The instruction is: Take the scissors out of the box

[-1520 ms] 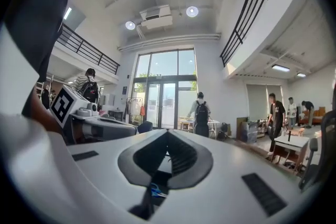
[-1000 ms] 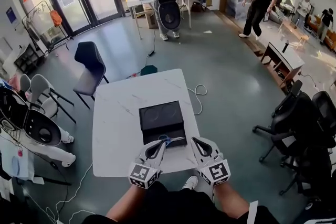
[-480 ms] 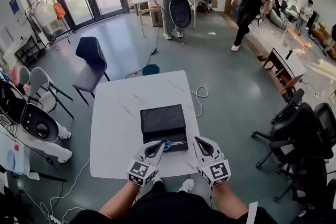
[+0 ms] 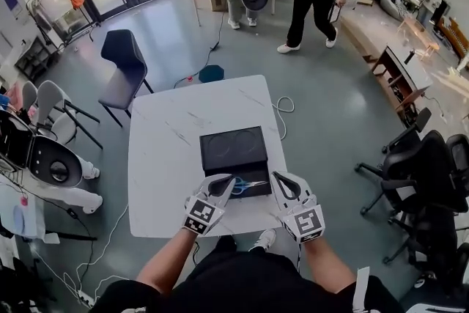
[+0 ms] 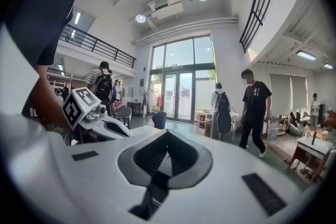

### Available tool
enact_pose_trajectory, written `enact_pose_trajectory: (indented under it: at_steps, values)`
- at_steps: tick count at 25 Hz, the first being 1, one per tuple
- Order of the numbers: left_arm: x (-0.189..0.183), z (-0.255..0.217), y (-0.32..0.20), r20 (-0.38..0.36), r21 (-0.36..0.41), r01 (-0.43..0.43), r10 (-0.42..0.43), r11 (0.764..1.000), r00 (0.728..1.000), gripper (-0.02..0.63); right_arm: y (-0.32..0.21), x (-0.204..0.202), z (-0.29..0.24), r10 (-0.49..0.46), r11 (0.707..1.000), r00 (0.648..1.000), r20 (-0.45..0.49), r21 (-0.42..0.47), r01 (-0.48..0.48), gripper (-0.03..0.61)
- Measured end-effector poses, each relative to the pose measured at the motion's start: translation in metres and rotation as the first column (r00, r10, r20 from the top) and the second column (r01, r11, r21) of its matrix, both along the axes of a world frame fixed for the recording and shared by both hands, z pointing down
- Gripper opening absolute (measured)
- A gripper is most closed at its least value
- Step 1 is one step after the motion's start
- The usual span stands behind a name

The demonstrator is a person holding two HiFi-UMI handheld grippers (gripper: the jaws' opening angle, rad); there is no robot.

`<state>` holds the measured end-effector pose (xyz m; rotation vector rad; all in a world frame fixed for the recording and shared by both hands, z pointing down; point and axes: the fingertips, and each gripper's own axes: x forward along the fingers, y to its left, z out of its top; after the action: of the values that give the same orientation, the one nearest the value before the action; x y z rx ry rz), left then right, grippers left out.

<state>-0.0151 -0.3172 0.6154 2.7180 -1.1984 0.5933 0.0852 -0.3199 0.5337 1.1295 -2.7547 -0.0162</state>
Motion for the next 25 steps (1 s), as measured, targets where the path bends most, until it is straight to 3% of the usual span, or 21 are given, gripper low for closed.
enact_pose_trajectory:
  at_steps: [5,8,11,16,25]
  values:
    - [0.007,0.039,-0.009,0.109,-0.094,-0.098,0.108,0.991,0.988,0.009,-0.005,-0.004,0.012,-0.012,1.0,1.0,-0.015,-0.028,0.012,0.006]
    - [0.012,0.071,-0.008,0.211,-0.176,-0.165,0.201,0.971,0.957,0.011,-0.007,-0.003,0.017,-0.007,0.999,1.0,-0.02,-0.042,0.006,0.008]
    - [0.012,0.096,-0.005,0.317,-0.243,-0.224,0.296,0.944,0.901,0.036,-0.006,-0.001,0.022,0.005,0.998,1.0,-0.021,-0.056,-0.006,0.006]
    - [0.015,0.133,0.001,0.473,-0.361,-0.261,0.417,0.895,0.776,0.127,-0.004,0.008,0.029,0.027,0.997,1.0,-0.012,-0.072,-0.028,0.006]
    - [0.015,0.179,0.011,0.534,-0.546,-0.259,0.57,0.796,0.625,0.156,-0.001,0.014,0.033,0.036,0.995,0.999,0.006,-0.092,-0.035,0.008]
